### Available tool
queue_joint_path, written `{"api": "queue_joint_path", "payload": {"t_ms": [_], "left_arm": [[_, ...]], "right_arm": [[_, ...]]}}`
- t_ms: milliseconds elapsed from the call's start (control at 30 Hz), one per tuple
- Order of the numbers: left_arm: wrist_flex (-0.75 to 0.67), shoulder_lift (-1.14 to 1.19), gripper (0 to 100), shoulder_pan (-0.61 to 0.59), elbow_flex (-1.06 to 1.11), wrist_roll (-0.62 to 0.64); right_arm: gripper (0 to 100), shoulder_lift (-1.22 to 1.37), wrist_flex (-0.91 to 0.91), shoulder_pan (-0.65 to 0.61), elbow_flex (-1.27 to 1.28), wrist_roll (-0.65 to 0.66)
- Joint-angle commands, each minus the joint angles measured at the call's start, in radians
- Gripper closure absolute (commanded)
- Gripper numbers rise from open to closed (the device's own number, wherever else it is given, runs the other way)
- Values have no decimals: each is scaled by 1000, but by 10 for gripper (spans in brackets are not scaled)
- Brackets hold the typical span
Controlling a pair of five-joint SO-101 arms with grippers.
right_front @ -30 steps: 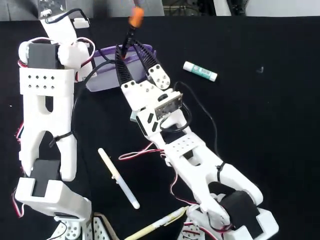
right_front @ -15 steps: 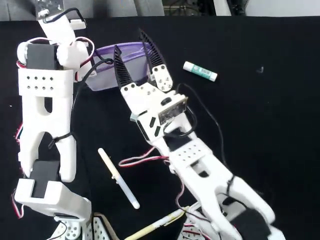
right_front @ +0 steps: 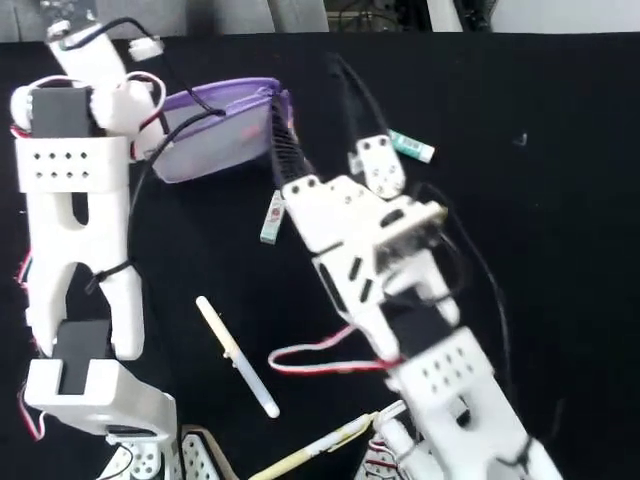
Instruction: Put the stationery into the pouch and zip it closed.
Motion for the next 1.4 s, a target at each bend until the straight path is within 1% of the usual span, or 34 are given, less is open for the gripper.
{"api": "queue_joint_path", "payload": {"t_ms": [0,233,333,467,567,800,967,1033,1133,1200,1367], "left_arm": [[-20,-26,970,-35,-54,14],[-20,-26,970,-74,-54,17],[-20,-25,970,-96,-54,49],[-20,-25,970,-97,-48,54],[-20,-25,970,-101,-47,54],[-15,-25,970,-97,-45,55],[-15,-20,970,-99,-45,55],[-15,-18,970,-97,-45,55],[-15,-17,970,-96,-45,55],[-15,-17,970,-99,-45,55],[-17,-15,970,-99,-45,55]], "right_arm": [[765,-116,141,32,-67,-6],[766,-203,414,9,-59,-8],[766,-225,542,-46,-59,-8],[766,-255,718,-172,-59,-8],[766,-252,812,-261,-58,-5],[766,-133,836,-384,1,2],[767,45,841,-399,15,2],[795,110,842,-400,10,3],[867,193,841,-408,7,35],[890,245,838,-430,8,41],[851,400,827,-480,16,41]]}}
